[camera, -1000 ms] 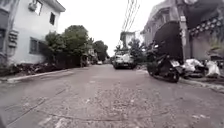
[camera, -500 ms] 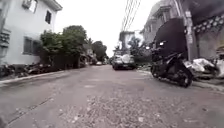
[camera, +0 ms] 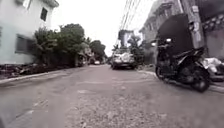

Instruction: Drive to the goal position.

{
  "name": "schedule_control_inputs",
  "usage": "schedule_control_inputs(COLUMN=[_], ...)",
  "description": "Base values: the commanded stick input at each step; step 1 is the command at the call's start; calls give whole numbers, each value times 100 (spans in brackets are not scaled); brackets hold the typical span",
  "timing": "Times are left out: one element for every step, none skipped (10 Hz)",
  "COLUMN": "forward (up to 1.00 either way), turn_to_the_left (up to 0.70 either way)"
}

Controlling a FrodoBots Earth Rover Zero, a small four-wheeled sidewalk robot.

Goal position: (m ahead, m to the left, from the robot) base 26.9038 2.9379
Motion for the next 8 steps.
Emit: schedule_control_inputs(forward=[100, 100, 100, 100, 100, 100, 17, 0], turn_to_the_left=[0, 0, 6, 21, 27, 27, 42, 45])
